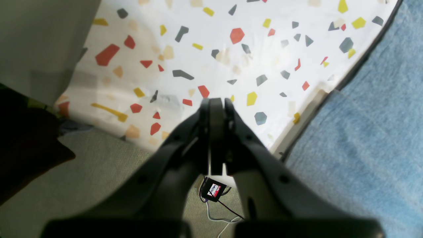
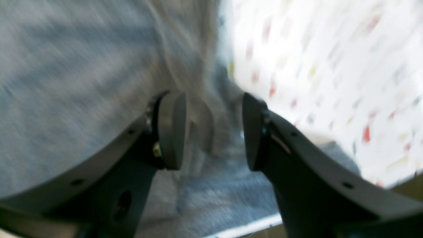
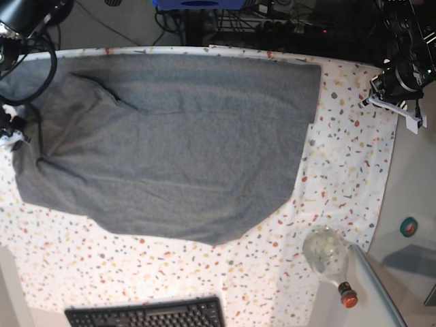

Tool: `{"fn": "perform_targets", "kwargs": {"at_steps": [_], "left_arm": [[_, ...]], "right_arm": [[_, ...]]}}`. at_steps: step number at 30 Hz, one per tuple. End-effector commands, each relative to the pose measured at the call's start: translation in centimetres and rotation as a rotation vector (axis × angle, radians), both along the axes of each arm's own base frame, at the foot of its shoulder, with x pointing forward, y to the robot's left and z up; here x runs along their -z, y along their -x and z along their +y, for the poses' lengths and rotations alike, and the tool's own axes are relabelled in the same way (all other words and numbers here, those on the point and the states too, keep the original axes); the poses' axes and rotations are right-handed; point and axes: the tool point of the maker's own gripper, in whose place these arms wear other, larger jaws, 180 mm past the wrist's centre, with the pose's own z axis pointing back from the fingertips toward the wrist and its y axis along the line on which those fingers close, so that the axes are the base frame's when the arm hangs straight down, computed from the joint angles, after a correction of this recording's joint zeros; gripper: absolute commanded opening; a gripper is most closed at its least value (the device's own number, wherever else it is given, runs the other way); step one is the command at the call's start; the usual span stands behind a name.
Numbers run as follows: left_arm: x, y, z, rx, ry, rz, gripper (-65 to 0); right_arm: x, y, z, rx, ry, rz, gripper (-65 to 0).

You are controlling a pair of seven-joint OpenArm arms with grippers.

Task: Layout the t-shirt on the table in an organized manner, then fold the t-shirt properly
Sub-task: 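Release the left gripper and smooth the shirt with the right gripper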

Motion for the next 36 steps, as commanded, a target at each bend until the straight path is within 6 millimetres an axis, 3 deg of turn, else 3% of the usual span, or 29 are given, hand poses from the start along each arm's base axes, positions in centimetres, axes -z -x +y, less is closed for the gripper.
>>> {"fn": "perform_targets", "kwargs": {"at_steps": [1, 3, 8, 12, 20, 25, 27, 36], "left_arm": [[-0.9, -0.6, 0.7, 0.003, -0.022, -0.028, -65.0], [-0.9, -0.7, 0.7, 0.003, -0.022, -0.03, -65.0], [-0.9, -0.6, 0.7, 0.003, -0.022, -0.027, -65.0], [-0.8, -0.4, 0.7, 0.003, -0.022, -0.022, -65.0], [-0.7, 0.1, 0.7, 0.002, -0.023, -0.013, -65.0], [-0.8, 0.0, 0.7, 0.004, -0.025, -0.017, -65.0], [-0.8, -0.1, 0.7, 0.004, -0.025, -0.018, -65.0], [-0.7, 0.1, 0.7, 0.002, -0.024, -0.014, -65.0]], "right_arm": [[-2.4, -2.5, -0.9, -0.031, 0.065, -0.068, -38.0], [-3.0, -5.4, -1.5, -0.057, 0.124, -0.07, -37.4], [0.5, -11.6, -5.1, -0.064, 0.198, 0.025, -37.1], [3.2, -13.7, -6.9, -0.081, 0.191, 0.053, -37.1], [6.0, -11.8, -9.6, 0.009, 0.187, 0.064, -37.1], [6.5, -11.5, -9.3, 0.009, 0.182, 0.069, -37.1], [6.7, -11.9, -8.3, 0.0, 0.169, 0.061, -37.1], [3.7, -13.9, -9.7, 0.009, 0.236, -0.012, -37.1]]}}
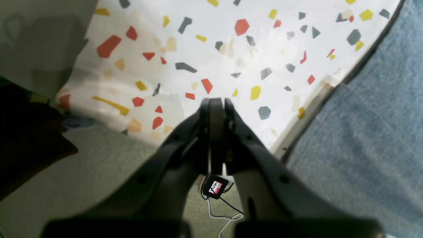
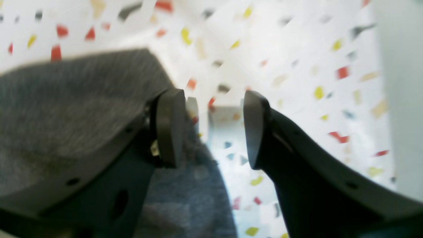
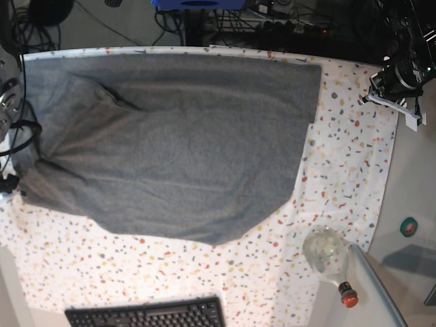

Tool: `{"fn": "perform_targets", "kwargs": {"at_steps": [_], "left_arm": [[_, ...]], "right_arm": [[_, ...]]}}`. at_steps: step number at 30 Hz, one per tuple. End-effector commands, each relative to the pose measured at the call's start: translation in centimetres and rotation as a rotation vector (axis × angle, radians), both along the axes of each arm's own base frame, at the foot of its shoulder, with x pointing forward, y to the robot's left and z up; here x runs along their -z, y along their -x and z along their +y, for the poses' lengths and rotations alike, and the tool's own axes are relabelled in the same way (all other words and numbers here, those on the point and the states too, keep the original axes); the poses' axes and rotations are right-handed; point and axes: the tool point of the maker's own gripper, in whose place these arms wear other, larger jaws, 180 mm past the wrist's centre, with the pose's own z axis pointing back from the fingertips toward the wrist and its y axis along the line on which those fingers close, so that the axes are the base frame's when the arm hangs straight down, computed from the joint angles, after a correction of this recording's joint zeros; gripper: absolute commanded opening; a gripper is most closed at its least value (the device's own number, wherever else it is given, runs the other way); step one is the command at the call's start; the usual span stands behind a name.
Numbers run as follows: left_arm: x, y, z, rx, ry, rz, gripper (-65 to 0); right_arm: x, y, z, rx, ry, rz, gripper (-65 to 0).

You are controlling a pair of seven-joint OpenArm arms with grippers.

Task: Layout the t-shirt on the table in an organized manner, then fold the t-shirt properly
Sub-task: 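Release the left gripper and smooth the shirt with the right gripper, then move the left gripper to the shirt's hem and grasp it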

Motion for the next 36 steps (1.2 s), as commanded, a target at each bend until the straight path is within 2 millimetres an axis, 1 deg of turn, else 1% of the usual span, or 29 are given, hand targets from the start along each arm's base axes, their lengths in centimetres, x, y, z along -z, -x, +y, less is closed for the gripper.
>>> {"fn": "perform_targets", "kwargs": {"at_steps": [1, 4, 6, 10, 12, 14, 18, 19, 20, 21, 22, 23, 25, 27, 28, 29, 30, 32, 34, 36], "left_arm": [[-0.9, -0.5, 0.7, 0.002, -0.023, -0.028, -65.0], [-0.9, -0.6, 0.7, 0.001, -0.023, -0.029, -65.0], [-1.0, -0.7, 0.7, 0.001, -0.023, -0.032, -65.0], [-1.0, -0.7, 0.7, 0.001, -0.023, -0.032, -65.0], [-0.9, -0.7, 0.7, 0.001, -0.022, -0.031, -65.0], [-0.9, -0.7, 0.7, 0.001, -0.022, -0.031, -65.0], [-0.9, -0.7, 0.7, 0.001, -0.022, -0.031, -65.0], [-0.9, -0.7, 0.7, 0.001, -0.022, -0.031, -65.0], [-0.9, -0.6, 0.7, 0.001, -0.022, -0.03, -65.0], [-0.9, -0.6, 0.7, 0.001, -0.022, -0.028, -65.0], [-0.9, -0.6, 0.7, 0.001, -0.022, -0.028, -65.0], [-0.9, -0.6, 0.7, 0.001, -0.022, -0.028, -65.0], [-0.8, -0.7, 0.4, 0.009, -0.019, -0.027, -65.0], [-0.9, -1.0, 0.4, 0.01, -0.018, -0.033, -65.0], [-1.1, -1.4, 0.3, 0.013, -0.018, -0.042, -65.0], [-1.3, -2.2, -0.1, 0.025, -0.014, -0.057, -65.0], [-1.3, -2.9, -0.8, 0.046, -0.007, -0.063, -65.0], [-1.6, -4.8, -1.8, 0.113, -0.013, -0.074, -65.0], [-1.4, -7.2, -3.7, 0.179, 0.006, -0.083, -65.0], [-0.6, -9.1, -5.1, 0.213, 0.035, -0.083, -65.0]], "right_arm": [[-1.9, -1.3, -1.1, 0.007, 0.027, -0.05, -37.1], [-1.2, -1.2, -0.4, 0.001, 0.014, -0.039, -37.1], [0.1, -0.4, 0.4, -0.004, -0.007, -0.014, -37.1], [1.3, 0.1, 1.2, -0.012, -0.023, -0.012, -37.1], [2.3, 0.7, 1.8, -0.013, -0.043, 0.004, -37.1], [2.7, 0.9, 2.0, -0.011, -0.045, 0.002, -37.1], [2.6, 0.7, 1.9, -0.01, -0.042, -0.017, -37.8], [2.5, 0.7, 1.9, -0.008, -0.042, -0.019, -38.7], [2.4, 0.6, 1.8, -0.008, -0.039, -0.022, -41.4], [2.4, 0.6, 1.7, -0.009, -0.037, -0.024, -46.7], [2.3, 0.5, 1.7, -0.01, -0.036, -0.027, -54.8], [2.0, 0.3, 1.7, -0.014, -0.033, -0.035, -64.7], [0.8, -0.6, 1.2, -0.016, -0.006, -0.07, -65.0], [-0.1, -0.6, 0.4, -0.017, 0.029, -0.086, -65.0], [-0.4, -0.9, 0.7, -0.02, 0.033, -0.09, -65.0], [-0.9, -1.3, 0.9, -0.022, 0.036, -0.095, -65.0], [-1.1, -1.2, 1.0, -0.022, 0.04, -0.08, -65.0], [-2.8, -1.2, 0.4, -0.021, 0.079, -0.087, -65.0], [-3.7, -1.6, 1.7, -0.049, 0.088, -0.108, -65.0], [-4.8, -1.6, 2.3, -0.083, 0.107, -0.123, -65.0]]}}
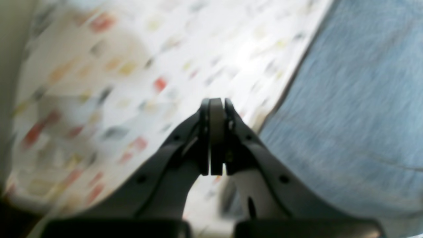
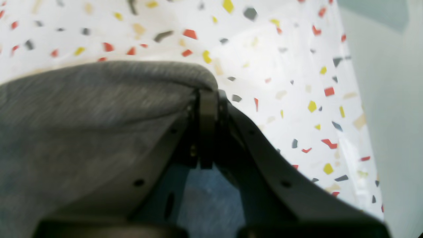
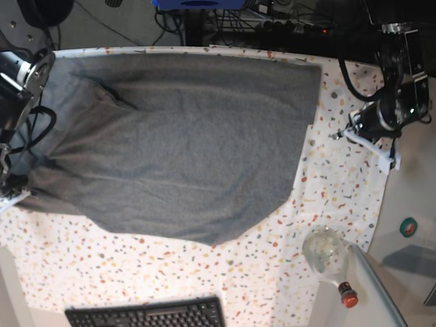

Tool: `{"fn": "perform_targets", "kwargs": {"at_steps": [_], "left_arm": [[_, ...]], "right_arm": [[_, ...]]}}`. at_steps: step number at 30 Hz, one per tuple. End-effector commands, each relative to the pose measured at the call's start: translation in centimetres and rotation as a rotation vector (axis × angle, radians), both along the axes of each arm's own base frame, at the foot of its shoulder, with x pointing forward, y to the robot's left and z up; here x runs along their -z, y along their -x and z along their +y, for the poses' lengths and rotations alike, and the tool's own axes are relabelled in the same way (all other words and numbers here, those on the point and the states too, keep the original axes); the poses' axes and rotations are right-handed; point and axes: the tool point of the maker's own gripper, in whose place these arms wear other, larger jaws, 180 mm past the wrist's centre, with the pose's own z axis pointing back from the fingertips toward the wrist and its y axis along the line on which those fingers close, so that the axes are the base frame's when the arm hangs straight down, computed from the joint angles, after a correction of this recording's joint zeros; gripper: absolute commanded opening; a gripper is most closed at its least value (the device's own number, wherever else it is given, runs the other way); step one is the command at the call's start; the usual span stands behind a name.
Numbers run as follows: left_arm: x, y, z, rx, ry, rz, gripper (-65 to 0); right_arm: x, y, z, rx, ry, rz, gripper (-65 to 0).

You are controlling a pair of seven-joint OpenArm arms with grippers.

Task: Layout the t-shirt on the table in an organized manner, then fold the t-shirt properly
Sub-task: 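Move the left gripper to the shirt's hem and grasp it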

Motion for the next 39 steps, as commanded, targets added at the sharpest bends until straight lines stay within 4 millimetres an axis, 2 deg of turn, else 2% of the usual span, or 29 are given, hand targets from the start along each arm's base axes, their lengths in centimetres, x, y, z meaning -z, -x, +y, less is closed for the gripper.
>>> {"fn": "perform_targets", "kwargs": {"at_steps": [1, 2, 3, 6, 8, 10, 12, 14, 16, 19, 20, 22, 23, 25, 26, 27, 29, 31, 35, 39], "left_arm": [[-0.3, -1.5, -0.2, 0.011, 0.009, -0.018, -65.0], [0.2, -2.7, -0.8, 0.016, 0.028, -0.014, -65.0], [0.4, -3.8, -1.2, 0.022, 0.039, -0.01, -61.1], [1.3, -6.8, -2.9, 0.055, 0.071, 0.019, -36.7], [1.9, -8.2, -4.7, 0.072, 0.105, 0.037, -20.9], [2.7, -8.7, -5.6, 0.076, 0.126, 0.064, -9.7], [3.4, -8.8, -6.4, 0.066, 0.153, 0.084, -4.1], [4.1, -8.9, -6.4, 0.051, 0.156, 0.082, -3.3], [4.9, -8.9, -6.5, 0.035, 0.156, 0.069, -3.3], [6.6, -7.9, -8.7, 0.093, 0.148, 0.116, -3.8], [6.8, -7.7, -9.3, 0.121, 0.139, 0.124, -6.1], [7.2, -7.3, -9.9, 0.145, 0.133, 0.138, -16.9], [7.3, -7.2, -9.9, 0.148, 0.132, 0.14, -25.5], [7.2, -7.2, -9.4, 0.125, 0.136, 0.136, -47.2], [7.0, -7.3, -8.7, 0.106, 0.135, 0.13, -57.4], [6.7, -7.5, -7.5, 0.081, 0.129, 0.119, -65.0], [5.5, -8.1, -5.6, 0.035, 0.124, 0.075, -65.0], [3.3, -8.6, -4.0, 0.025, 0.093, 0.005, -65.0], [-1.1, -8.4, -4.5, 0.101, 0.029, -0.129, -65.0], [-4.1, -6.0, -5.8, 0.11, 0.006, -0.156, -65.0]], "right_arm": [[-2.7, -1.2, -1.1, -0.002, 0.044, -0.057, -65.0], [-2.9, -1.3, -0.5, -0.012, 0.042, -0.06, -65.0], [-3.1, -1.2, -0.1, -0.016, 0.041, -0.06, -65.0], [-3.9, -0.8, 0.2, -0.016, 0.062, -0.063, -65.0], [-4.3, -0.7, 0.5, -0.019, 0.071, -0.076, -65.0], [-4.7, -0.8, 0.5, -0.021, 0.079, -0.088, -65.0], [-4.7, -0.8, 0.5, -0.021, 0.079, -0.088, -65.0], [-4.7, -0.6, 0.5, -0.017, 0.077, -0.08, -65.0], [-4.7, -0.6, 0.4, -0.014, 0.076, -0.079, -65.0], [-4.7, -0.5, 0.3, -0.012, 0.077, -0.078, -65.0], [-4.7, -0.5, 0.3, -0.012, 0.077, -0.078, -65.0], [-4.7, -0.5, 0.3, -0.012, 0.077, -0.078, -65.0], [-4.7, -0.5, 0.3, -0.012, 0.077, -0.078, -65.0], [-4.7, -0.5, 0.3, -0.014, 0.077, -0.078, -65.0], [-4.7, -0.5, 0.3, -0.014, 0.077, -0.078, -65.0], [-4.6, -0.4, 0.3, -0.012, 0.077, -0.075, -65.0], [-4.2, -0.1, 0.4, -0.019, 0.078, -0.065, -65.0], [-4.1, 0.0, 0.4, -0.019, 0.078, -0.062, -65.0], [-3.9, 0.2, 0.4, -0.019, 0.078, -0.057, -65.0], [-3.9, 0.2, 0.4, -0.019, 0.078, -0.057, -65.0]]}}
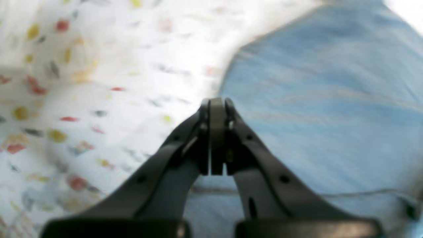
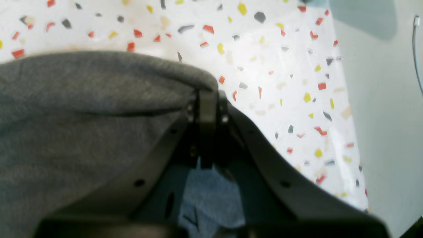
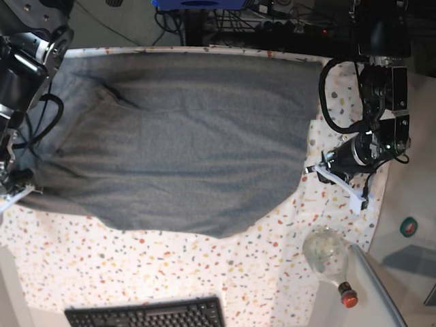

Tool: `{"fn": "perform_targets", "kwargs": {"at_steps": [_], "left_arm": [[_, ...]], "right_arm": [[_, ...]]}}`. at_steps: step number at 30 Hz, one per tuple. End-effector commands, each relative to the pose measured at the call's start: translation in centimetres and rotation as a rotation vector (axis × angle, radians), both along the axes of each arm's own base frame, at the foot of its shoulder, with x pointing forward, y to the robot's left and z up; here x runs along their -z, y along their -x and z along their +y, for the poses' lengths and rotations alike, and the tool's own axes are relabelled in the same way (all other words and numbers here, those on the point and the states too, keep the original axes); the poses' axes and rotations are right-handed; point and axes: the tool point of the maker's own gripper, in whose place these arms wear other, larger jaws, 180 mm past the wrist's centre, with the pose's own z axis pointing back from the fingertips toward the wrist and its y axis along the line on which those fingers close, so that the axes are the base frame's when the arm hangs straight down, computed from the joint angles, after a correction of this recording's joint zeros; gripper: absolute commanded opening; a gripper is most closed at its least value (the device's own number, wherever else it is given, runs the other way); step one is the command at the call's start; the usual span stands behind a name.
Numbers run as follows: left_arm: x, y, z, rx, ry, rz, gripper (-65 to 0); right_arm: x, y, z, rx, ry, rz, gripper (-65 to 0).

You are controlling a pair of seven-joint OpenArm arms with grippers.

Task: Layout the t-shirt on the table in an organized manner, then fold the t-shirt properly
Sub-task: 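Move the left gripper to the shirt's hem and grasp it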

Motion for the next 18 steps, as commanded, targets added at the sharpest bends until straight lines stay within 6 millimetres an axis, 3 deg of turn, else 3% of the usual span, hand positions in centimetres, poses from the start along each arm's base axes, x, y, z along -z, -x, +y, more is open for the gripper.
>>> {"fn": "perform_targets", "kwargs": {"at_steps": [1, 4, 6, 9, 13, 14, 16, 18], "left_arm": [[-1.6, 0.0, 0.2, -0.006, -0.02, -0.038, -65.0], [-2.9, 1.1, -1.4, 0.019, -0.016, -0.069, -65.0], [-2.3, 1.5, -2.2, 0.042, -0.012, -0.054, -65.0], [-0.3, 2.0, 0.3, -0.034, -0.013, 0.005, -65.0], [1.6, 0.0, 3.1, -0.126, 0.007, 0.057, -65.0], [2.3, -0.7, 3.6, -0.147, 0.016, 0.077, -55.9], [3.4, -2.3, 4.3, -0.186, 0.042, 0.115, -28.5], [4.1, -3.5, 4.1, -0.2, 0.069, 0.14, -8.7]], "right_arm": [[-2.3, -1.3, -1.2, 0.006, 0.036, -0.063, -65.0], [-2.3, -1.3, -1.2, 0.006, 0.036, -0.063, -65.0], [-2.3, -1.3, -1.2, 0.006, 0.036, -0.063, -65.0], [-2.1, -1.3, -1.2, 0.006, 0.033, -0.059, -65.0], [-2.1, -1.2, -1.1, 0.006, 0.032, -0.058, -65.0], [-2.1, -1.2, -1.1, 0.006, 0.032, -0.058, -65.0], [-2.1, -1.2, -1.1, 0.006, 0.032, -0.058, -65.0], [-2.0, -1.3, -1.0, 0.005, 0.03, -0.058, -65.0]]}}
